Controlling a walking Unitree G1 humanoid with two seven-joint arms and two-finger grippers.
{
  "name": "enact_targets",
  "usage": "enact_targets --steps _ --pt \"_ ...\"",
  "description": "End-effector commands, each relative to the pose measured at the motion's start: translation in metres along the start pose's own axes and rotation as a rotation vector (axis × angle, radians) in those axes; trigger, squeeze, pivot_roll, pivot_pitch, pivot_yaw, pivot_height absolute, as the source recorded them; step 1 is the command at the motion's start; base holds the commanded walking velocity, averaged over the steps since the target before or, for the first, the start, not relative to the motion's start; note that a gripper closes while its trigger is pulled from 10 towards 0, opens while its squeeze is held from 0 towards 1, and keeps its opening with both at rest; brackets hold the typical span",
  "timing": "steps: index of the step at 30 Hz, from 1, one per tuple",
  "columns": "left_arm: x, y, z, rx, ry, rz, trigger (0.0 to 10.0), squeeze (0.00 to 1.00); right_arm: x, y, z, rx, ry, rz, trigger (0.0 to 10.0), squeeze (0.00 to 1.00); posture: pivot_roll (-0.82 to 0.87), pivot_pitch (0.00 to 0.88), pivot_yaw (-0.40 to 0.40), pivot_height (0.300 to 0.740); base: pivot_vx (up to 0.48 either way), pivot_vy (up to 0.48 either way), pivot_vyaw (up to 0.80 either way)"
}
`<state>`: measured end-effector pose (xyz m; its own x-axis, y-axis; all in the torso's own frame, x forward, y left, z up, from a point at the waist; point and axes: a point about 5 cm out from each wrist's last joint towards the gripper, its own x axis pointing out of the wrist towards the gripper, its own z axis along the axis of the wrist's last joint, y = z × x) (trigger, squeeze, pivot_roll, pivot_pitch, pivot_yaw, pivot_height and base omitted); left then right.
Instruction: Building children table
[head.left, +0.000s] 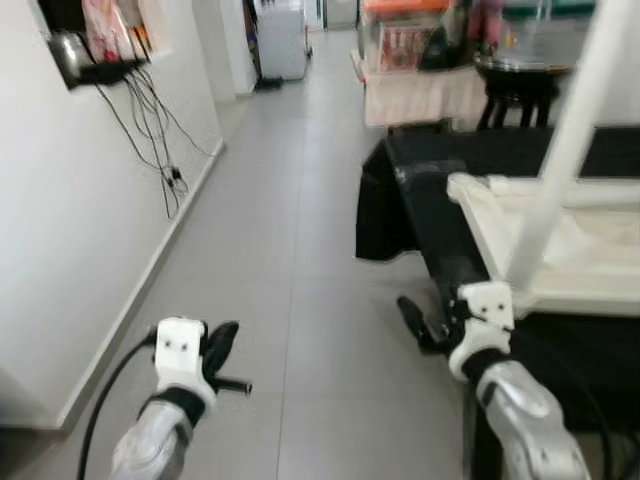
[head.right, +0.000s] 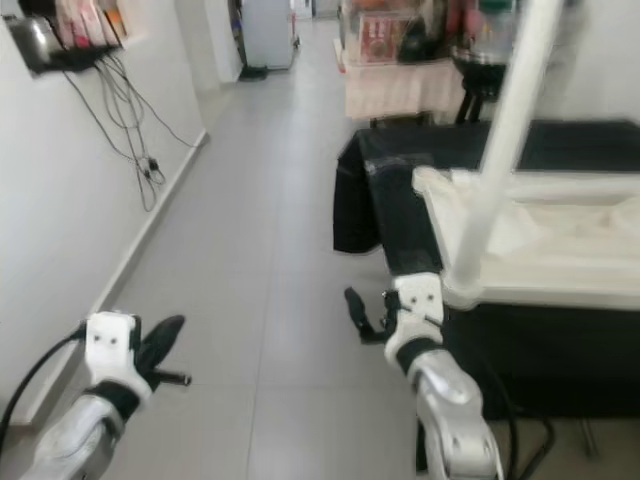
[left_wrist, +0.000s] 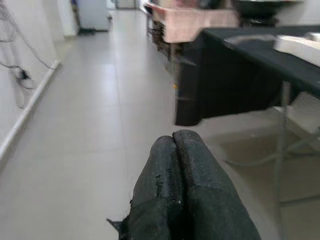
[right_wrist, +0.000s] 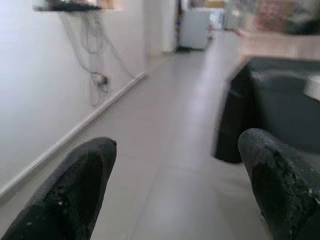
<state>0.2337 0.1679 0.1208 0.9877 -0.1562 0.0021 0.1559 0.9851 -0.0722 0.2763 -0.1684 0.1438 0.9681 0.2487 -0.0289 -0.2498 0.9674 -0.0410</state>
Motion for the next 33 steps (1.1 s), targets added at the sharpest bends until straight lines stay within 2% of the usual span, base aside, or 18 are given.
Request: enact_targets --steps 1,2,4,8,10,22,33 --pt "0.000 0.002 0.001 0.028 0.001 -0.001 10.0 0.00 0.006 0.015 0.003 0.028 -0.004 0.082 10.0 0.00 -0.07 0.000 0.001 0.740 0.000 0.000 0.00" --pt "0.001 -0.004 0.000 0.027 0.005 -0.038 10.0 0.00 0.012 0.026 0.004 0.072 -0.017 0.154 10.0 0.00 -0.07 0.000 0.003 0.740 0.000 0.000 0.00" --pt "0.002 -0.005 0.000 0.023 0.003 -0.048 10.0 0.00 0.014 0.030 0.005 0.074 -0.023 0.177 10.0 0.00 -0.07 0.000 0.003 0.740 0.000 0.000 0.00" --pt "0.005 -0.008 0.001 0.026 -0.015 -0.053 10.0 0.00 0.019 0.037 0.005 0.028 -0.032 0.200 10.0 0.00 -0.06 0.000 0.002 0.740 0.000 0.000 0.00" --pt "0.007 -0.009 0.002 0.023 -0.023 -0.051 10.0 0.00 0.023 0.037 0.005 0.001 -0.033 0.177 10.0 0.00 -0.06 0.000 -0.002 0.740 0.000 0.000 0.00" --pt "0.011 -0.005 0.001 0.009 -0.021 -0.056 10.0 0.00 0.031 0.032 0.000 0.101 -0.018 0.167 10.0 0.00 -0.07 0.000 0.003 0.740 0.271 0.000 0.00" --pt "0.011 -0.005 0.001 0.016 -0.024 -0.065 10.0 0.00 0.034 0.034 0.000 0.133 -0.020 0.183 10.0 0.00 -0.06 0.000 -0.001 0.740 0.330 0.000 0.00"
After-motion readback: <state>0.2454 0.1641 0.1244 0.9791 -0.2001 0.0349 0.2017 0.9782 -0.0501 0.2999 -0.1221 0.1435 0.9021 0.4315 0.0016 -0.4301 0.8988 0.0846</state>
